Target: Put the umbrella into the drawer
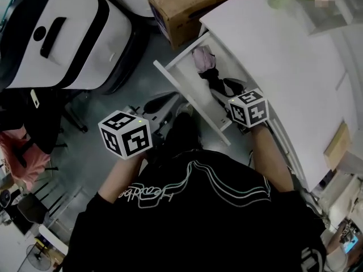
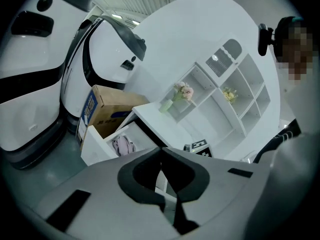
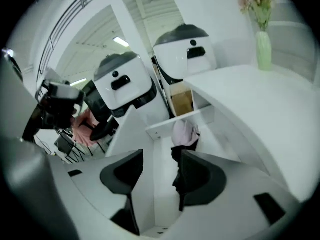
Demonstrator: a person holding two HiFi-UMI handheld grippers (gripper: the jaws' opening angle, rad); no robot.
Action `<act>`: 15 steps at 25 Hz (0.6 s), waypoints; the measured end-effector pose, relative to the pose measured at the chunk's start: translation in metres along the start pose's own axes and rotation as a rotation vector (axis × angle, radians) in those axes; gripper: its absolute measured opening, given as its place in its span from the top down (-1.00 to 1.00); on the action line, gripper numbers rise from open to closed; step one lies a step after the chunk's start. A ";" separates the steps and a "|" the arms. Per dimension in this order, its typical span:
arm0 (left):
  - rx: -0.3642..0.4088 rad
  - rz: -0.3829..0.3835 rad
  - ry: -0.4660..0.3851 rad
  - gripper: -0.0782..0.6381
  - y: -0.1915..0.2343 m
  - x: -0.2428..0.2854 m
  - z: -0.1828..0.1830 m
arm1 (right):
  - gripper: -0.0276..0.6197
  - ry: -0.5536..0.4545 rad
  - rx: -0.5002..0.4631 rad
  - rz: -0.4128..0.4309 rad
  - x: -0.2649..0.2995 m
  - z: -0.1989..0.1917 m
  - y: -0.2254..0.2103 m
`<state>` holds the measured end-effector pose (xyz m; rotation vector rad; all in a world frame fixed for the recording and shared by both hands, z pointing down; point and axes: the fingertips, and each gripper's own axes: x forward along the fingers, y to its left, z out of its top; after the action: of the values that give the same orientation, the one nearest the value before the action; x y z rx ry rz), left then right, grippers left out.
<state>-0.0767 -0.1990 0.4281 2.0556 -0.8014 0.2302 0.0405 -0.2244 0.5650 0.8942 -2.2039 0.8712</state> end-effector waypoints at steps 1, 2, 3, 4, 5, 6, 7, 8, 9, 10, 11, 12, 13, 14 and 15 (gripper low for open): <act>0.009 -0.001 -0.005 0.73 -0.009 -0.002 -0.005 | 0.14 -0.047 0.009 0.032 -0.016 0.006 0.012; 0.017 -0.004 -0.011 0.73 -0.018 -0.004 -0.010 | 0.14 -0.095 0.020 0.071 -0.032 0.013 0.025; 0.026 -0.008 -0.018 0.73 -0.029 -0.007 -0.014 | 0.14 -0.144 0.032 0.114 -0.050 0.020 0.039; 0.035 -0.013 -0.025 0.73 -0.040 -0.011 -0.018 | 0.15 -0.190 0.042 0.155 -0.067 0.026 0.053; 0.045 -0.018 -0.033 0.73 -0.051 -0.016 -0.022 | 0.20 -0.232 0.048 0.186 -0.085 0.030 0.068; 0.056 -0.024 -0.042 0.73 -0.064 -0.021 -0.025 | 0.34 -0.268 0.046 0.205 -0.102 0.033 0.080; 0.068 -0.031 -0.053 0.73 -0.076 -0.026 -0.029 | 0.43 -0.301 0.037 0.217 -0.119 0.034 0.091; 0.081 -0.040 -0.066 0.73 -0.089 -0.032 -0.032 | 0.46 -0.331 0.025 0.227 -0.135 0.034 0.102; 0.094 -0.048 -0.079 0.73 -0.101 -0.038 -0.034 | 0.49 -0.360 0.016 0.239 -0.150 0.034 0.112; 0.106 -0.056 -0.093 0.73 -0.113 -0.044 -0.037 | 0.54 -0.389 0.015 0.256 -0.164 0.032 0.123; 0.118 -0.061 -0.104 0.73 -0.124 -0.051 -0.040 | 0.61 -0.414 0.020 0.277 -0.176 0.029 0.133; 0.129 -0.065 -0.114 0.73 -0.135 -0.058 -0.044 | 0.66 -0.436 0.027 0.301 -0.189 0.026 0.143; 0.138 -0.068 -0.123 0.73 -0.145 -0.064 -0.049 | 0.69 -0.454 0.029 0.326 -0.200 0.022 0.153; 0.147 -0.071 -0.132 0.73 -0.154 -0.070 -0.053 | 0.71 -0.470 0.025 0.349 -0.211 0.019 0.162; 0.156 -0.075 -0.142 0.73 -0.163 -0.075 -0.057 | 0.72 -0.484 0.016 0.369 -0.222 0.017 0.172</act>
<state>-0.0264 -0.0556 0.3178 2.2640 -0.8114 0.1085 0.0375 -0.0604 0.3367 0.7757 -2.8505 0.9078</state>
